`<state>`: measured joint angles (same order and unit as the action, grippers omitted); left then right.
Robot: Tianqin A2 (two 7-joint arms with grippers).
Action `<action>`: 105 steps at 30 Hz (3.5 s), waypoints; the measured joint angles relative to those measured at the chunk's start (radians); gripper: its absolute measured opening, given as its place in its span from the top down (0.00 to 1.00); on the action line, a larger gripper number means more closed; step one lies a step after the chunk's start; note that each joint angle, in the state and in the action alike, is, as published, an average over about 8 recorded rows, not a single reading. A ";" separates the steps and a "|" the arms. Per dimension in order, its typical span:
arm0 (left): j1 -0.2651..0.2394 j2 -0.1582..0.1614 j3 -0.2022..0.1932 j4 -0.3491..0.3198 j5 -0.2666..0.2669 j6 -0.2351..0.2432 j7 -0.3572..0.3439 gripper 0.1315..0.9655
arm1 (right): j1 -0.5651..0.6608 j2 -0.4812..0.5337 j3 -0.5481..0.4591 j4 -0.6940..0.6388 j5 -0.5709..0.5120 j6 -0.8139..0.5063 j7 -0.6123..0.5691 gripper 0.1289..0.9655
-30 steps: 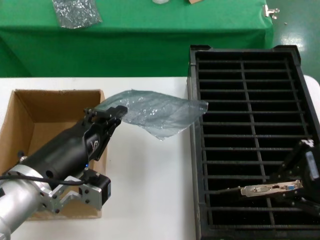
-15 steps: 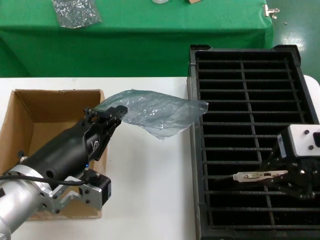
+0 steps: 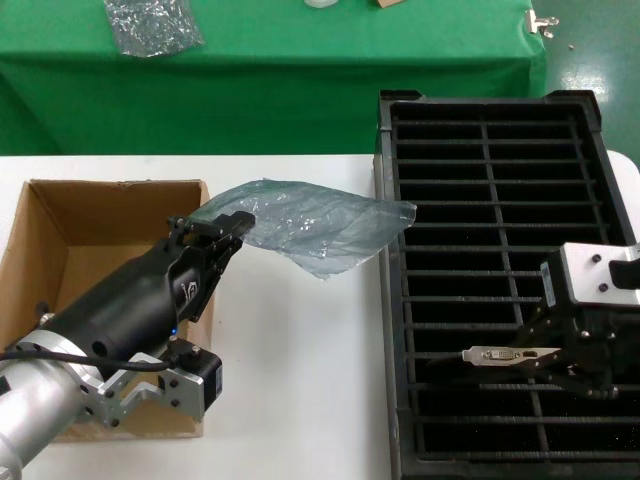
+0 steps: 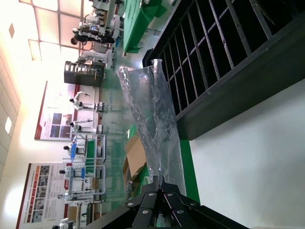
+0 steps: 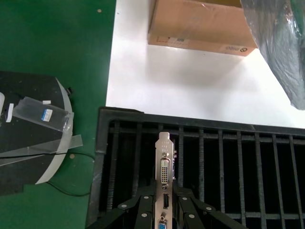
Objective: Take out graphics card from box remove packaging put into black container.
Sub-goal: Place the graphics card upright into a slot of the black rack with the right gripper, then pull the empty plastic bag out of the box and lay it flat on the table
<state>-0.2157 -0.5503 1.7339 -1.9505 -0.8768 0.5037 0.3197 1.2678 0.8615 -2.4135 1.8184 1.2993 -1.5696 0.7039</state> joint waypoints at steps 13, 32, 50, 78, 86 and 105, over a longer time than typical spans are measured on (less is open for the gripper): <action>0.000 0.000 0.000 0.000 0.000 0.000 0.000 0.99 | 0.035 -0.015 -0.047 -0.056 -0.004 0.000 -0.004 0.93; 0.000 0.000 0.000 0.000 0.000 0.000 0.000 0.99 | 0.086 -0.063 -0.130 -0.123 -0.017 0.000 -0.067 0.93; 0.000 0.000 0.000 0.000 0.000 0.000 0.000 0.99 | 0.086 -0.063 -0.130 -0.123 -0.017 0.000 -0.067 0.73; -0.008 0.040 -0.011 -0.018 0.021 0.046 -0.058 0.99 | -0.041 0.186 -0.040 0.081 0.089 0.135 -0.030 0.15; -0.055 0.237 -0.070 -0.071 0.131 0.272 -0.369 0.99 | -0.096 0.361 0.002 0.128 0.216 0.213 -0.124 0.05; -0.087 0.536 -0.276 0.152 0.336 0.456 -1.008 0.99 | -0.096 0.398 -0.006 0.131 0.246 0.231 -0.150 0.00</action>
<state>-0.3031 -0.0139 1.4581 -1.7985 -0.5407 0.9592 -0.6878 1.1718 1.2595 -2.4200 1.9493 1.5454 -1.3382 0.5537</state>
